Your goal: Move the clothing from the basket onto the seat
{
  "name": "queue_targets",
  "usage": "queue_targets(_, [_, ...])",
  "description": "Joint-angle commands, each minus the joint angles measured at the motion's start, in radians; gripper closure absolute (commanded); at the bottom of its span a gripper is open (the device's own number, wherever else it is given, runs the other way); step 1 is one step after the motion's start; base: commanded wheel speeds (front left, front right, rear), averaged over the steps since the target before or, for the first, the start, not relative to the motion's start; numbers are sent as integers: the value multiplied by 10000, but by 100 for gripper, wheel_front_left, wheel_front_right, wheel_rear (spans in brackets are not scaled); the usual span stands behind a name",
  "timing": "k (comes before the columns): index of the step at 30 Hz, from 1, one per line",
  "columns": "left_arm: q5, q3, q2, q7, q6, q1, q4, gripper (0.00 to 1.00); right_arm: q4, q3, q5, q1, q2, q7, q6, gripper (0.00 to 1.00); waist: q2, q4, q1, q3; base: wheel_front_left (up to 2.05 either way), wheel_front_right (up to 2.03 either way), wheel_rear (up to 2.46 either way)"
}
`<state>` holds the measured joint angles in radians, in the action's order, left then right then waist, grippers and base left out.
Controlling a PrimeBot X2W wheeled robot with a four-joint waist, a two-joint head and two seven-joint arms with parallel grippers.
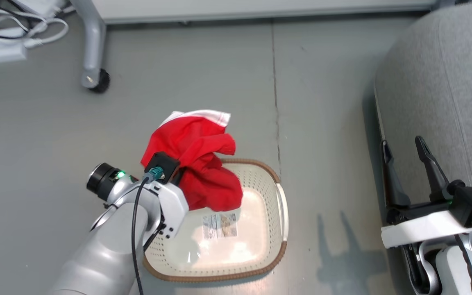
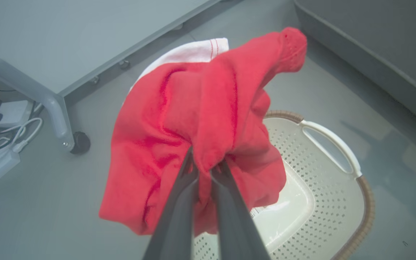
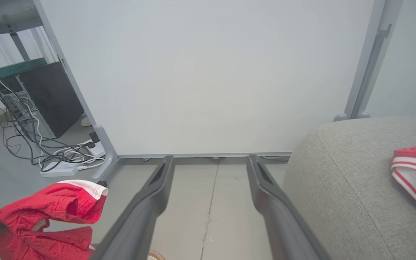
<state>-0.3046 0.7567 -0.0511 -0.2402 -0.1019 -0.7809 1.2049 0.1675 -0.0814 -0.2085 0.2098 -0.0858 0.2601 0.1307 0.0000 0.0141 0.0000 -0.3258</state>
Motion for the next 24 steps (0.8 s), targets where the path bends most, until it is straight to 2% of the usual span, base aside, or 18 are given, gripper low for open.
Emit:
queue_targets(1, [-139, -82, 0, -126, 149, 109, -214, 100, 13, 15, -57, -185, -74, 35, 1, 0, 0, 543, 0, 873, 0, 0, 0])
queue_targets(4, [-389, -330, -18, -256, 400, 251, -966, 100, 66, 46, -135, -428, -90, 35, 1, 0, 0, 663, 0, 1303, 0, 0, 0])
queue_targets(8, [-541, -1145, -7, -257, 830, 750, -2832, 100, 138, 178, -259, -778, -62, 35, 1, 0, 0, 811, 0, 1800, 0, 0, 0])
queue_targets(11, [-418, -1857, -37, -259, 989, 1136, -4306, 100, 192, 244, -354, -973, -17, 35, 1, 0, 0, 842, 0, 2127, 0, 0, 0])
queue_targets(18, [-6, -3604, -21, -259, 807, 2199, -7698, 100, 214, 228, -453, -1253, 24, 35, 1, 0, 0, 768, 0, 2665, 0, 0, 0])
queue_targets(24, [-351, -4218, -12, -261, 714, 2973, -10122, 100, 244, 122, -435, -1384, 10, 35, 1, 0, 0, 631, 0, 2970, 0, 0, 0])
